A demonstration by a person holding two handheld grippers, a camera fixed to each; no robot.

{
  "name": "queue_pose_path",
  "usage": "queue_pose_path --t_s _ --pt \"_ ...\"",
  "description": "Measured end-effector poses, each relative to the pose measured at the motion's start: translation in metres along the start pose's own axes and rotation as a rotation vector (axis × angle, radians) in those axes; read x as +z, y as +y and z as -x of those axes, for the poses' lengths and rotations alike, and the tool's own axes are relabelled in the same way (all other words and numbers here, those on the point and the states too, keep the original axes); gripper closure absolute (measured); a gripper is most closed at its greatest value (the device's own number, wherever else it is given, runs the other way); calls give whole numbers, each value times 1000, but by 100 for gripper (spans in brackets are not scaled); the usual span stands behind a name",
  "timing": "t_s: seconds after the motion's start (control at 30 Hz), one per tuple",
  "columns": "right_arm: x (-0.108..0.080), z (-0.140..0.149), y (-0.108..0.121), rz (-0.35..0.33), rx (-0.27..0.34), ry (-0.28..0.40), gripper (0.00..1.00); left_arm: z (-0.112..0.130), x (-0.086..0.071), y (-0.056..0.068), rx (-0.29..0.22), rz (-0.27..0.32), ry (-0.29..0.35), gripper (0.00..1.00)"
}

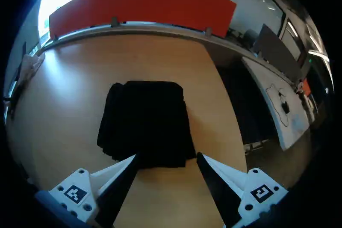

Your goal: Fold towel

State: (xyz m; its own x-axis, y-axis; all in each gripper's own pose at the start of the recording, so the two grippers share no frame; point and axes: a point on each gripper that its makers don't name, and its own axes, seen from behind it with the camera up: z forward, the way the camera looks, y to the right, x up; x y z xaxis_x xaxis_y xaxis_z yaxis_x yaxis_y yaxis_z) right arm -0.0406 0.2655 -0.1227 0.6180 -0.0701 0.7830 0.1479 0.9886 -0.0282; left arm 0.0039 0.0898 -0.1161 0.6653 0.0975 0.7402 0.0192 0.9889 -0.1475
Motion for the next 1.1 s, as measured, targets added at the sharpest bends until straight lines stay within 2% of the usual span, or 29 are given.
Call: queue_pose_path --t_s 0.23,0.4,0.8,1.1 --pt "-8 -30 -12 10 96 108 0 -4 -2 -3 -5 0 10 6" --pt "-15 -51 -20 22 144 190 0 -5 -2 -4 -10 0 15 5" --pt "-24 -82 -30 37 170 321 0 -12 -2 -6 -21 2 34 6" --pt "-46 -122 -27 67 206 458 0 -25 -3 -9 -37 1 73 6"
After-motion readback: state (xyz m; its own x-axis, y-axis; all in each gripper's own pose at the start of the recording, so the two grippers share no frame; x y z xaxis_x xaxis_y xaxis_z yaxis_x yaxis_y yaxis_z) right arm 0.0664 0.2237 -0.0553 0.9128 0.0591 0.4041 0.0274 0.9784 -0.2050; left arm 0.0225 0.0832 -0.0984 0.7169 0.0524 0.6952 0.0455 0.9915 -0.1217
